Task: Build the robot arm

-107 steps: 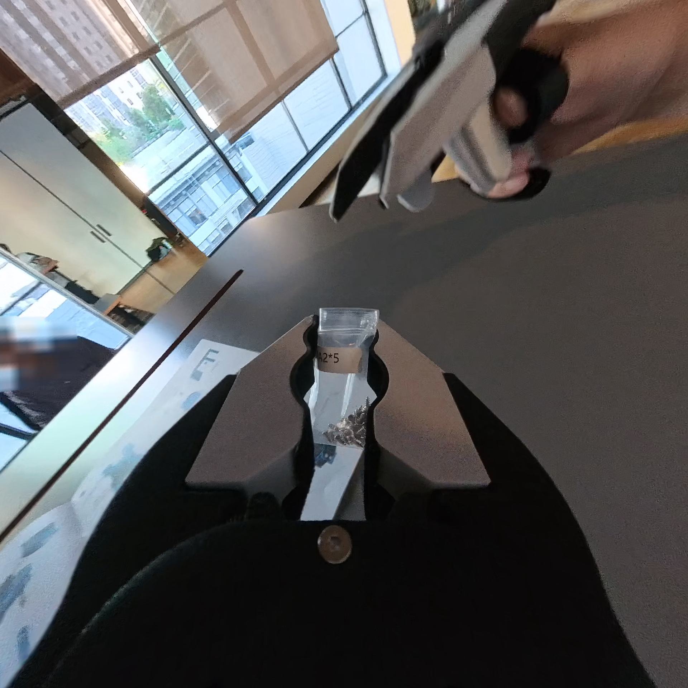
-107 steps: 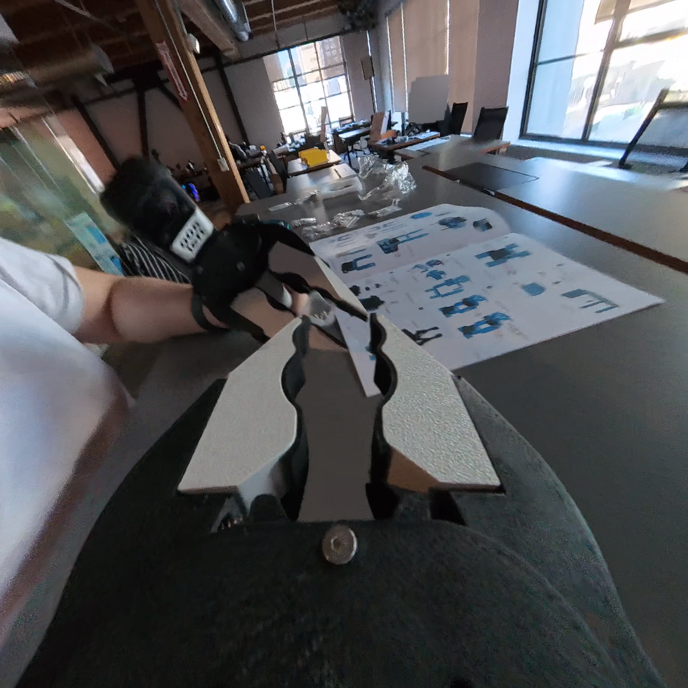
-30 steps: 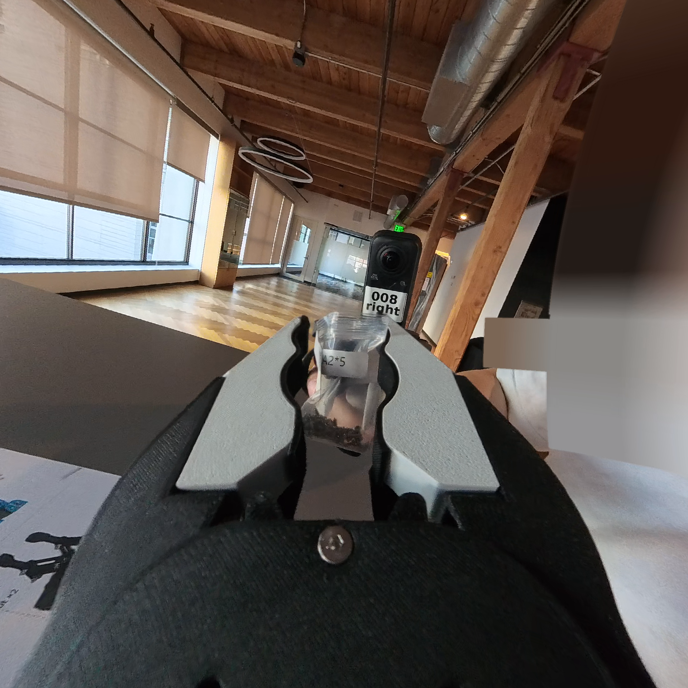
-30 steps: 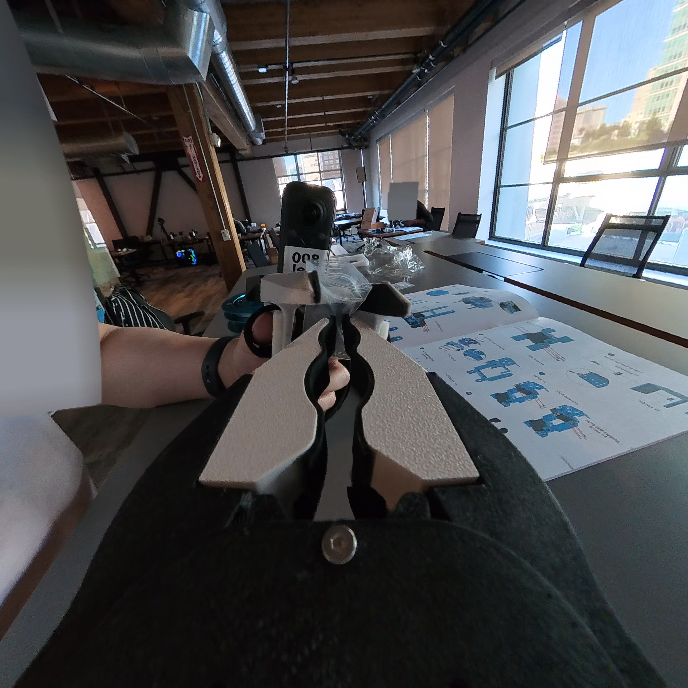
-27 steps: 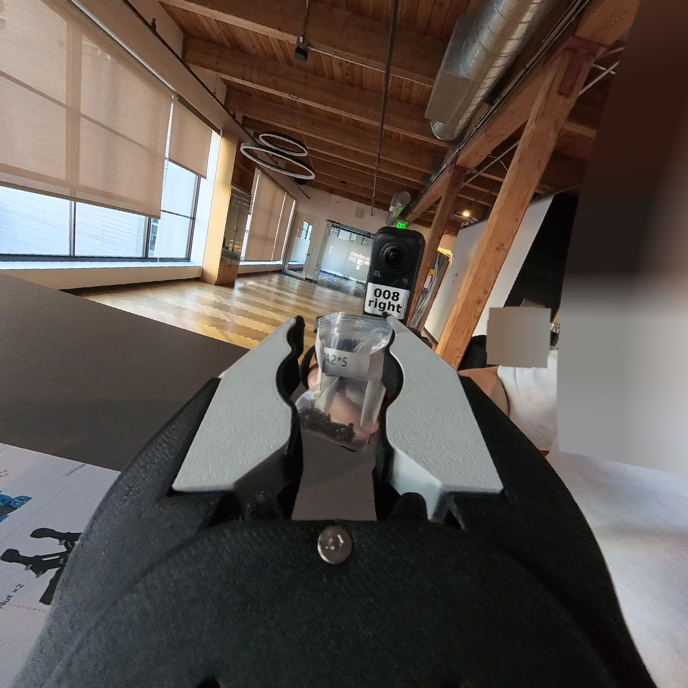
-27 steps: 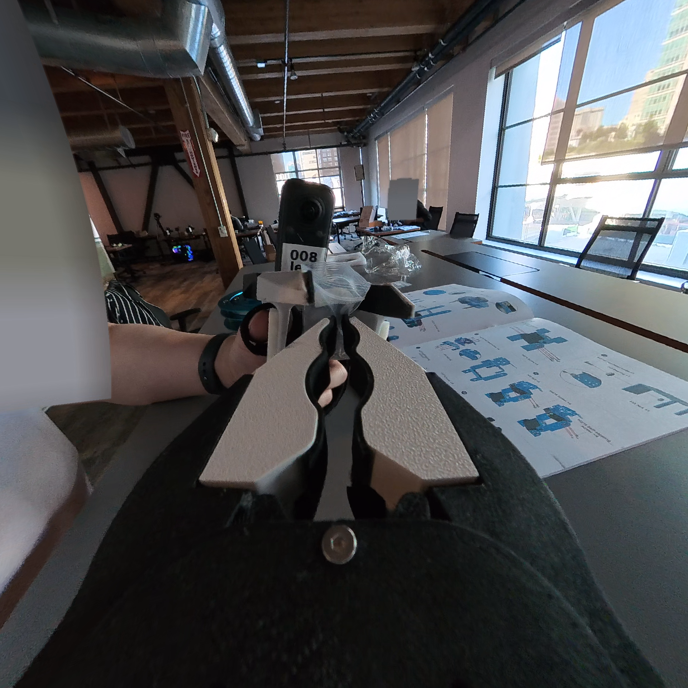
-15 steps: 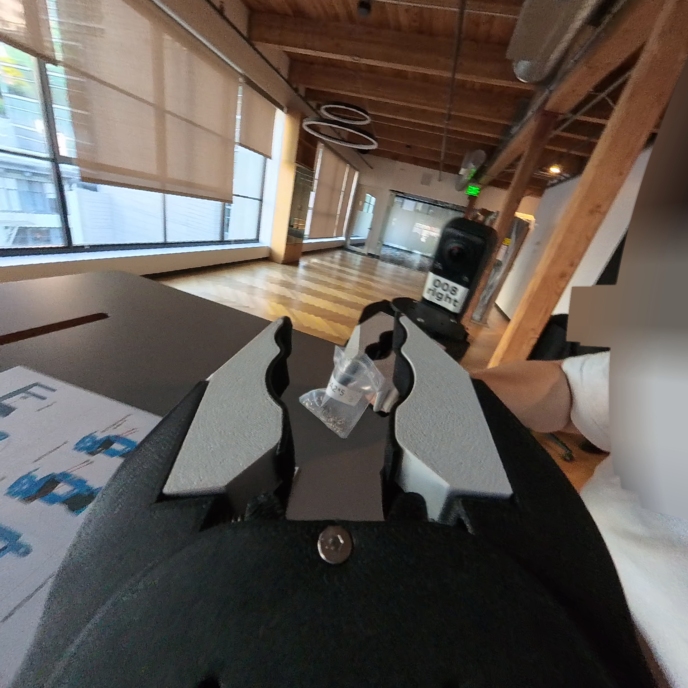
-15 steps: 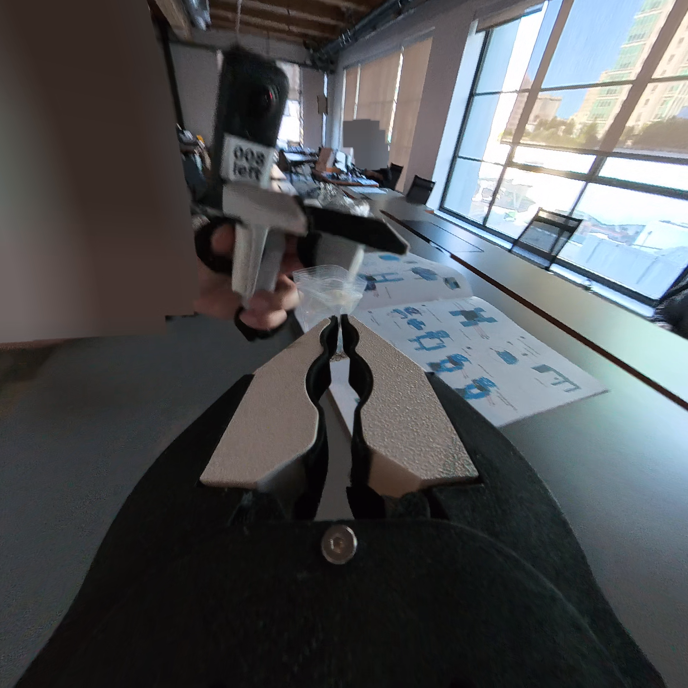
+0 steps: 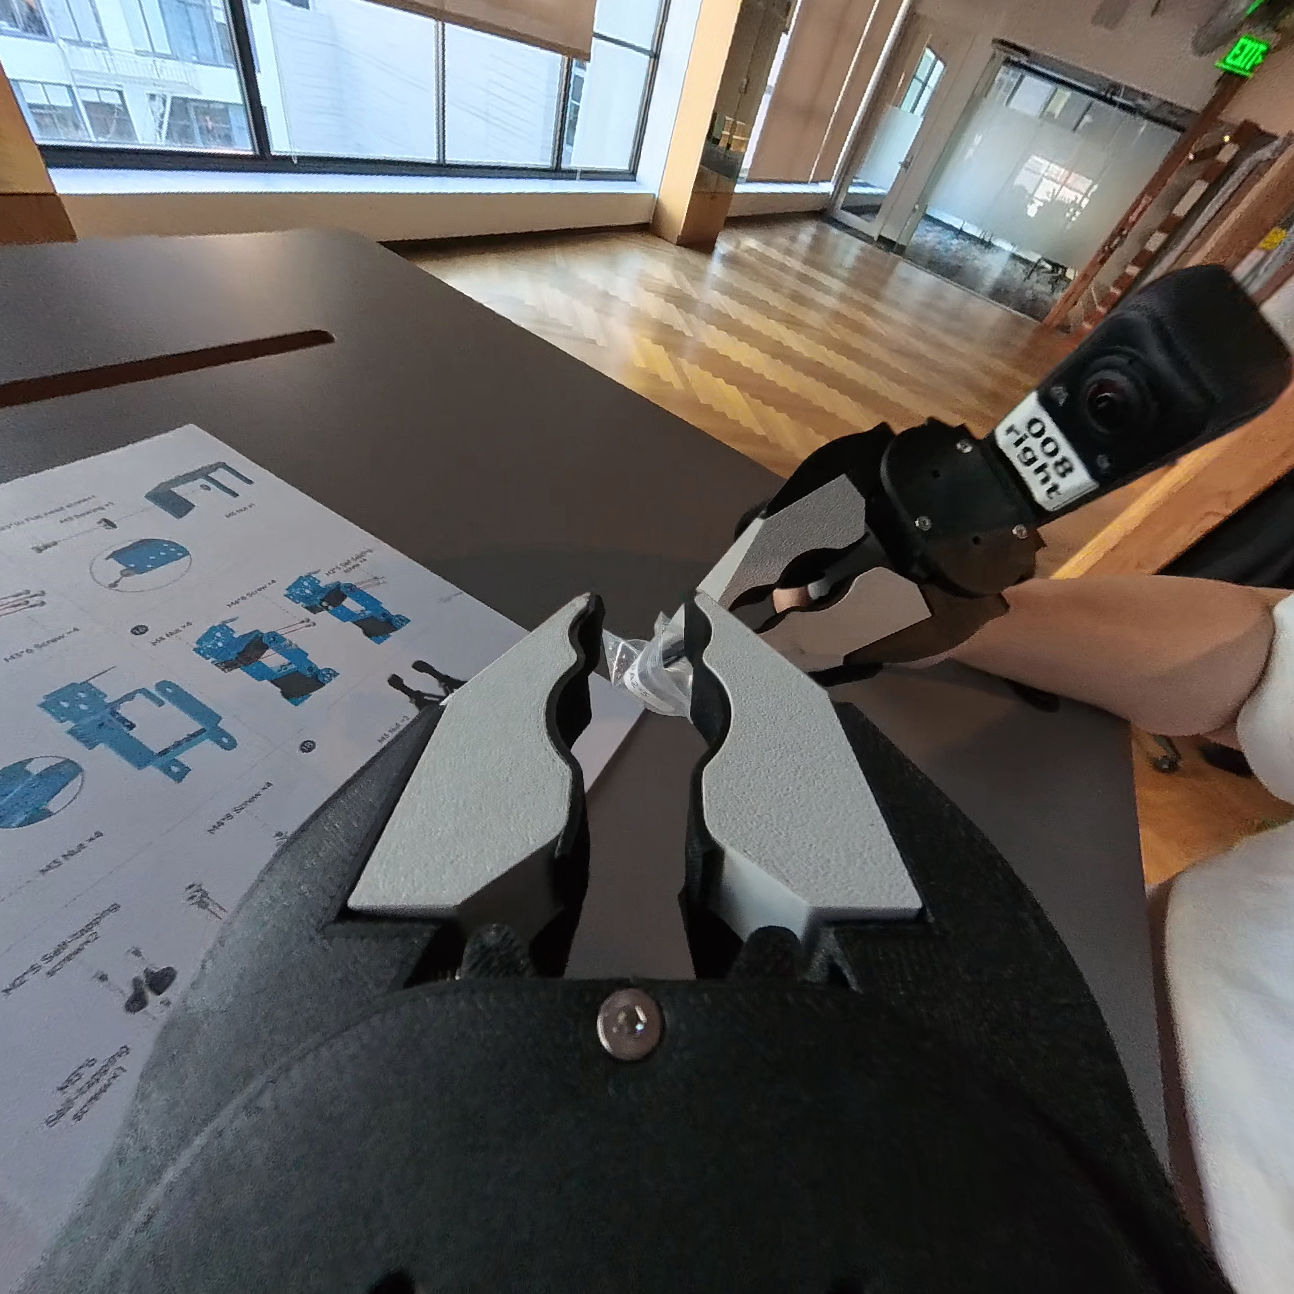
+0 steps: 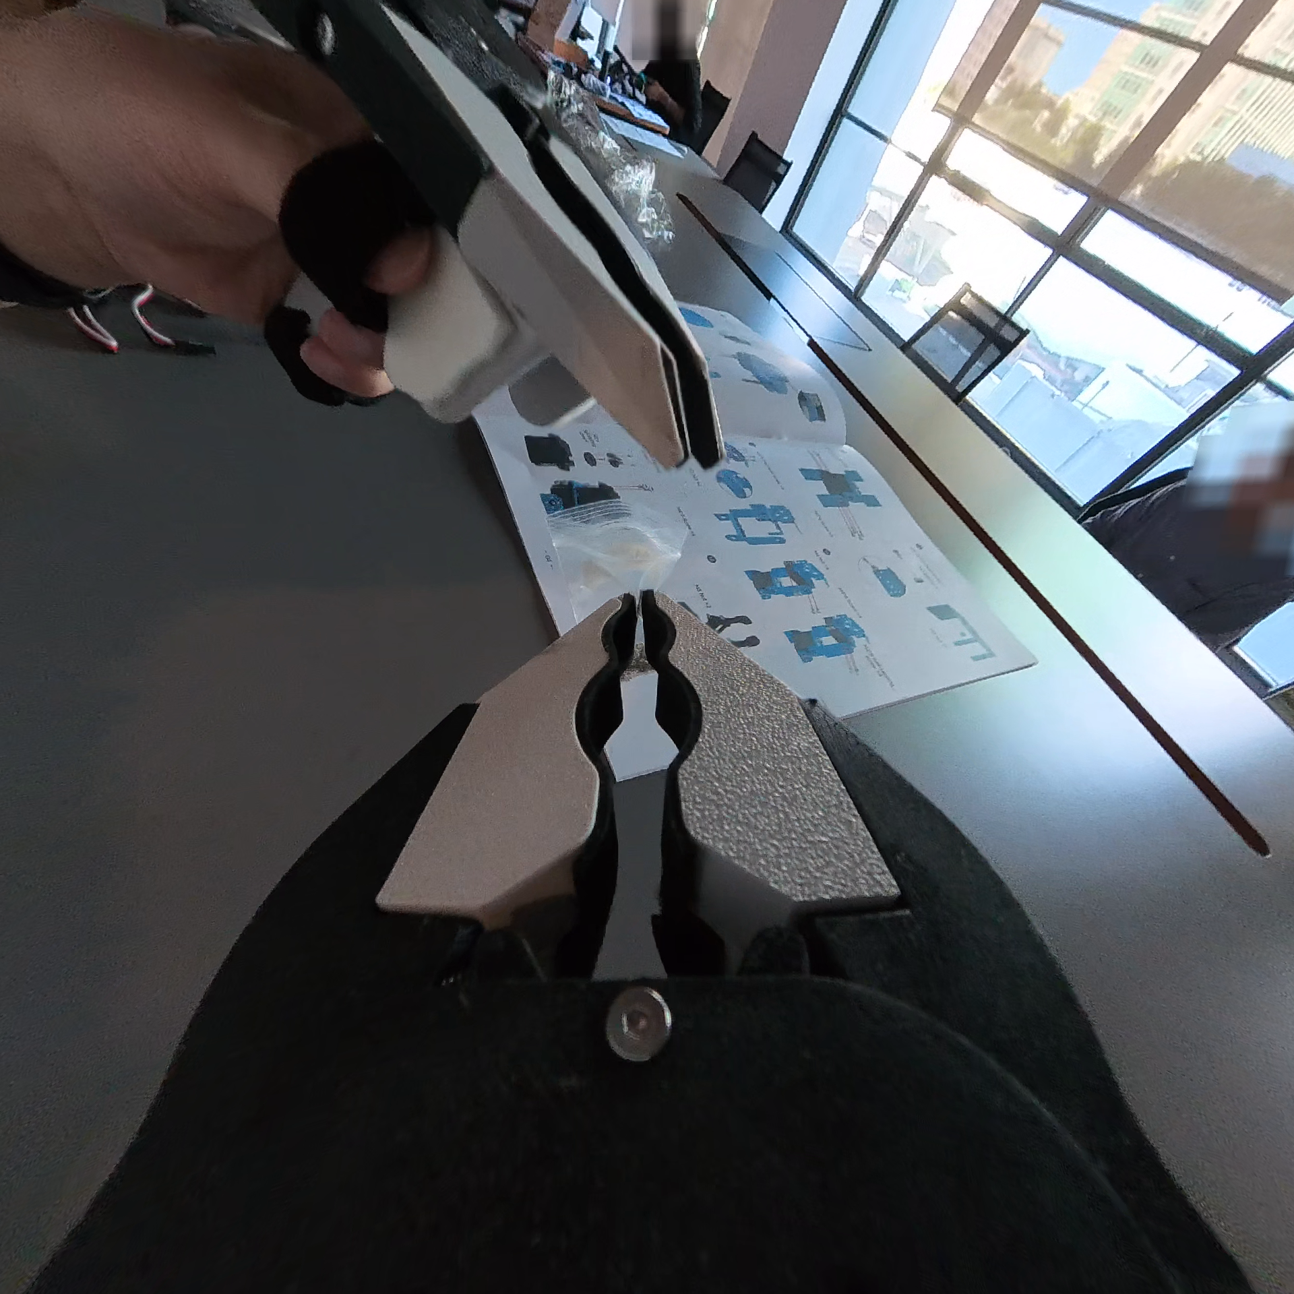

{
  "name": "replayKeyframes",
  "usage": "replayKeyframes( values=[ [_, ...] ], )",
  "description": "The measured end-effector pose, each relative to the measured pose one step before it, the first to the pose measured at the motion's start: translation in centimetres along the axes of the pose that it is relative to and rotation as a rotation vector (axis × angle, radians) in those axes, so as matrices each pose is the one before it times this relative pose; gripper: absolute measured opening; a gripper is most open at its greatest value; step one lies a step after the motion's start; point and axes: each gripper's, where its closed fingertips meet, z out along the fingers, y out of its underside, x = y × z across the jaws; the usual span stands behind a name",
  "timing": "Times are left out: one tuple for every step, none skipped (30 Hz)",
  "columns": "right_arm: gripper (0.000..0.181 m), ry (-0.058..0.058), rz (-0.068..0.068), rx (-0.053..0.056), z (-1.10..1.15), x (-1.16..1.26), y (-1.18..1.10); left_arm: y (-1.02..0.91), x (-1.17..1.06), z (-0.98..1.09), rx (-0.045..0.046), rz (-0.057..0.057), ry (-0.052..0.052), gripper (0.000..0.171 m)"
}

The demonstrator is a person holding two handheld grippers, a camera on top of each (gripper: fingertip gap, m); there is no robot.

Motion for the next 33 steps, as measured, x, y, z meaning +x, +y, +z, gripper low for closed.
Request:
replayKeyframes(
  values=[
    [0.000, -0.0020, 0.0109, -0.0002, 0.020, 0.089, 0.089, -0.184, 0.042, -0.244, 0.00240, 0.0048, 0.0022, 0.021],
    [0.000, -0.0023, 0.0094, 0.0041, -0.011, 0.046, 0.008, 0.021, -0.051, -0.149, -0.00960, 0.0091, -0.0059, 0.020],
    [0.000, -0.0052, 0.0067, 0.0041, -0.014, -0.016, -0.030, 0.166, -0.262, -0.063, -0.01563, 0.0122, -0.0207, 0.020],
    [0.000, -0.0022, 0.0023, 0.0033, -0.010, -0.031, -0.041, 0.241, -0.123, 0.045, -0.01724, 0.0152, -0.0140, 0.021],
    [0.000, 0.0033, -0.0016, 0.0001, 0.003, 0.029, -0.011, 0.344, 0.164, 0.143, -0.02182, 0.0067, 0.0051, 0.021],
    [0.000, 0.0011, -0.0064, -0.0038, 0.011, -0.022, 0.024, 0.438, 0.190, 0.221, -0.02627, -0.0017, 0.0087, 0.020],
    [0.000, -0.0004, -0.0095, -0.0012, 0.033, -0.079, -0.001, 0.392, 0.001, 0.207, -0.02195, 0.0005, -0.0021, 0.016],
    [0.000, -0.0023, -0.0062, 0.0003, 0.023, -0.113, -0.011, 0.352, -0.134, 0.179, -0.01760, 0.0099, -0.0119, 0.010],
    [0.000, -0.0015, -0.0022, -0.0026, 0.047, -0.085, 0.031, 0.272, -0.043, 0.135, -0.01385, 0.0080, -0.0071, 0.009],
    [0.000, -0.0048, -0.0006, -0.0074, 0.068, -0.099, 0.140, 0.232, -0.024, 0.098, -0.01364, 0.0007, -0.0037, 0.009],
    [0.000, 0.0000, -0.0013, -0.0082, 0.073, -0.022, 0.194, 0.171, -0.027, 0.059, -0.00917, -0.0053, -0.0008, 0.010],
    [0.000, 0.0033, -0.0012, -0.0035, 0.050, 0.034, 0.116, 0.157, 0.177, 0.033, -0.00990, -0.0108, 0.0136, 0.011],
    [0.000, 0.0020, -0.0002, -0.0015, 0.026, 0.034, 0.044, 0.118, 0.106, 0.025, -0.00809, -0.0164, 0.0124, 0.014],
    [0.000, 0.0041, 0.0022, -0.0004, 0.022, 0.093, 0.016, 0.162, -0.048, 0.040, -0.00863, -0.0127, 0.0023, 0.015],
    [0.000, 0.0010, 0.0046, -0.0016, 0.025, 0.062, 0.017, 0.164, -0.194, 0.039, -0.00914, -0.0033, -0.0089, 0.015],
    [0.000, -0.0061, 0.0033, 0.0046, 0.004, -0.069, -0.063, 0.085, -0.189, 0.039, -0.00418, 0.0060, -0.0119, 0.014],
    [0.000, -0.0052, 0.0002, 0.0028, 0.014, -0.064, -0.011, -0.035, 0.087, 0.008, 0.00238, 0.0080, 0.0026, 0.008],
    [0.000, -0.0051, -0.0033, 0.0002, 0.018, -0.082, 0.034, -0.093, 0.236, -0.006, 0.00601, 0.0026, 0.0115, 0.001],
    [0.001, -0.0028, -0.0038, 0.0032, 0.010, -0.044, 0.003, 0.001, -0.117, 0.027, 0.00078, -0.0043, -0.0072, 0.000],
    [0.001, 0.0007, -0.0001, 0.0031, -0.011, 0.017, -0.041, 0.148, -0.094, 0.021, -0.00847, 0.0005, -0.0041, 0.000],
    [0.003, 0.0007, 0.0028, 0.0074, -0.009, 0.037, -0.100, 0.065, -0.113, -0.001, -0.00284, -0.0016, -0.0057, 0.000],
    [0.012, 0.0054, 0.0046, 0.0135, 0.001, 0.085, -0.234, -0.136, -0.176, -0.044, 0.01126, -0.0094, -0.0081, 0.000],
    [0.030, 0.0152, 0.0070, 0.0181, 0.019, 0.204, -0.351, -0.105, -0.016, -0.039, 0.01049, -0.0161, 0.0044, 0.000],
    [0.043, 0.0143, 0.0070, 0.0065, 0.068, 0.173, -0.199, -0.075, 0.035, -0.011, 0.00845, -0.0190, 0.0082, 0.000],
    [0.050, -0.0008, 0.0047, -0.0026, 0.121, -0.109, -0.079, -0.052, -0.085, 0.019, 0.00640, -0.0138, -0.0025, 0.000],
    [0.058, 0.0064, 0.0042, 0.0016, 0.151, -0.074, -0.183, 0.031, -0.181, 0.025, 0.00144, -0.0033, -0.0122, 0.000],
    [0.065, 0.0043, 0.0010, 0.0140, 0.132, -0.186, -0.472, 0.050, -0.155, 0.033, -0.00148, 0.0024, -0.0138, 0.000],
    [0.066, 0.0098, -0.0102, 0.0054, 0.101, -0.123, -0.388, 0.026, -0.091, 0.041, 0.00020, -0.0008, -0.0102, 0.000],
    [0.065, 0.0243, -0.0212, 0.0005, 0.103, 0.085, -0.265, 0.012, -0.042, 0.034, 0.00128, -0.0063, -0.0051, 0.000],
    [0.065, 0.0320, -0.0236, -0.0088, 0.137, 0.210, -0.044, 0.003, -0.071, 0.005, 0.00213, -0.0117, -0.0040, 0.000],
    [0.065, 0.0182, -0.0202, -0.0257, 0.203, 0.017, 0.257, 0.032, -0.062, 0.018, 0.00094, -0.0106, -0.0028, 0.000],
    [0.065, 0.0230, -0.0132, -0.0286, 0.219, 0.112, 0.384, 0.042, -0.038, 0.009, -0.00044, -0.0087, -0.0009, 0.000],
    [0.064, 0.0038, -0.0096, -0.0224, 0.237, -0.155, 0.354, -0.010, -0.022, 0.007, 0.00231, -0.0090, 0.0001, 0.000]
  ],
)
